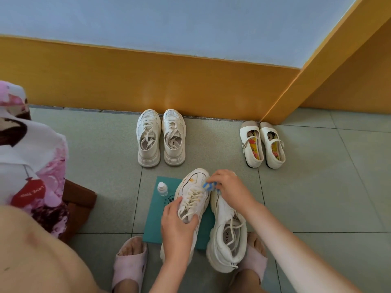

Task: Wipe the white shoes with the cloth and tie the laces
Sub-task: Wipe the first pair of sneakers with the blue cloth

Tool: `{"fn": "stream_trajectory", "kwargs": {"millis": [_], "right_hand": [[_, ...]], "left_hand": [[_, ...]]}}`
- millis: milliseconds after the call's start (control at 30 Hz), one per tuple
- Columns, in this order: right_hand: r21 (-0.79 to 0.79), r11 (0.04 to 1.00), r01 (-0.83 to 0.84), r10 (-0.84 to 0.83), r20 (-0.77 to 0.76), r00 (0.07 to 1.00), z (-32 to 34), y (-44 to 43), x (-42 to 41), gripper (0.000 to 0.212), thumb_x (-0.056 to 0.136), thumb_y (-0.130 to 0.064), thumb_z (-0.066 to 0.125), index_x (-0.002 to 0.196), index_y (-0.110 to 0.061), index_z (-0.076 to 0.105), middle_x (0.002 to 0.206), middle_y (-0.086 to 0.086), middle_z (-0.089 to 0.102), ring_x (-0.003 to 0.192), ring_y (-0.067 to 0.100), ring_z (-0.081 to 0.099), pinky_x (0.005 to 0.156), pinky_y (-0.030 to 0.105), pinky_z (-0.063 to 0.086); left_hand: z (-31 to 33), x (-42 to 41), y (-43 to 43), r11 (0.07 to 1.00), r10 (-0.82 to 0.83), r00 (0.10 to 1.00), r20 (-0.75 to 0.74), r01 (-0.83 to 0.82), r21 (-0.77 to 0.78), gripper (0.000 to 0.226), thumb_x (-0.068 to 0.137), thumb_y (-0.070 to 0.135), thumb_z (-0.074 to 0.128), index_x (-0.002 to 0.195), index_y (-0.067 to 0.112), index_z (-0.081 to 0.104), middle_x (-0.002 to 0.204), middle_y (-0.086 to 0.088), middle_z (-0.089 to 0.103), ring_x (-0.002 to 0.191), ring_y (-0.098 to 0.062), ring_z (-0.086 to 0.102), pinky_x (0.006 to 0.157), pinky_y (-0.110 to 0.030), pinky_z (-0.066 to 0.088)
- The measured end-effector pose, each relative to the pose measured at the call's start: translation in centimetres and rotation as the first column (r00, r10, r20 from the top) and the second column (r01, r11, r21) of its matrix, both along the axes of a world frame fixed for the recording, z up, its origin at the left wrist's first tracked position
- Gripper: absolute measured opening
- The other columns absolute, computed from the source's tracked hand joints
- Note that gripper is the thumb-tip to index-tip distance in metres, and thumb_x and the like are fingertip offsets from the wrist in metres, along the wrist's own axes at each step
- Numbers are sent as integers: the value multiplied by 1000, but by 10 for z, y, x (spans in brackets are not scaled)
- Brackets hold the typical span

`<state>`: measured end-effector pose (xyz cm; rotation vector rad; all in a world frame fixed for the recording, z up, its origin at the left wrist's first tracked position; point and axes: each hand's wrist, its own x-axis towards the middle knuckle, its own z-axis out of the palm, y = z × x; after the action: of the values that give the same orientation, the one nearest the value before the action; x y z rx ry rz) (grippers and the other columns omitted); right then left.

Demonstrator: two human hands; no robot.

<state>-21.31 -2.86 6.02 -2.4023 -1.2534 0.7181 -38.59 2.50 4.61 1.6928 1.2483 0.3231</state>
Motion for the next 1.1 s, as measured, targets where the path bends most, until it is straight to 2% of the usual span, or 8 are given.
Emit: {"fn": "stream_trajectory", "kwargs": {"millis": [100,167,333,533,600,867,1000,1100], "right_hand": [[97,992,83,-81,-17,997,8,21,10,37,92,3,48,121,-13,64,115,5,58,110,17,47,95,28,39],[111,993,45,-44,-15,999,5,41,9,37,92,4,48,123,-12,62,115,7,56,111,19,46,93,25,36],[-20,991,-133,134,34,990,-17,58,-3,45,90,10,45,124,-13,62,119,9,54,114,24,41,91,27,32],[23,982,-190,187,91,978,-19,40,-6,45,86,10,51,123,-14,63,122,9,54,114,23,40,92,23,30],[32,977,-210,207,78,975,-17,35,-6,44,84,11,54,121,-13,64,120,10,55,112,24,42,95,32,37],[-98,945,-311,322,134,937,2,16,4,59,84,15,42,131,-20,55,131,6,45,122,23,37,96,32,35],[-111,961,-252,267,141,953,8,9,14,56,84,15,41,124,-19,60,121,4,49,114,20,39,89,27,36],[-1,991,-137,136,86,987,14,19,15,51,87,14,41,119,-18,64,111,4,50,106,17,40,84,25,35]], "left_hand": [[0,0,-1,1000,1,1000,1,-1,-11,57,71,12,76,124,20,56,118,4,53,105,-9,49,87,-17,34],[-1,0,0,1000,4,1000,-3,-4,-11,57,71,13,76,124,20,56,118,3,54,109,-12,51,89,-19,35],[-1,1,0,1000,5,1000,-2,-5,-7,57,70,12,77,123,20,57,118,3,54,108,-10,50,86,-15,31],[-3,2,0,1000,16,1000,1,-16,-13,56,69,10,78,121,18,58,116,1,55,107,-13,51,87,-17,32],[-3,2,0,1000,16,1000,1,-16,-17,56,69,11,77,121,18,58,116,1,55,107,-13,51,87,-18,32],[-1,2,0,1000,20,1000,14,-20,-16,55,70,11,77,121,17,59,116,2,54,106,-11,50,89,-20,34],[-1,1,0,999,33,999,20,-33,-24,54,70,10,77,121,17,59,117,1,54,107,-12,51,91,-19,35],[-1,1,-1,999,30,999,18,-30,-21,54,71,11,76,122,18,57,118,2,53,107,-10,50,90,-19,35]]}}
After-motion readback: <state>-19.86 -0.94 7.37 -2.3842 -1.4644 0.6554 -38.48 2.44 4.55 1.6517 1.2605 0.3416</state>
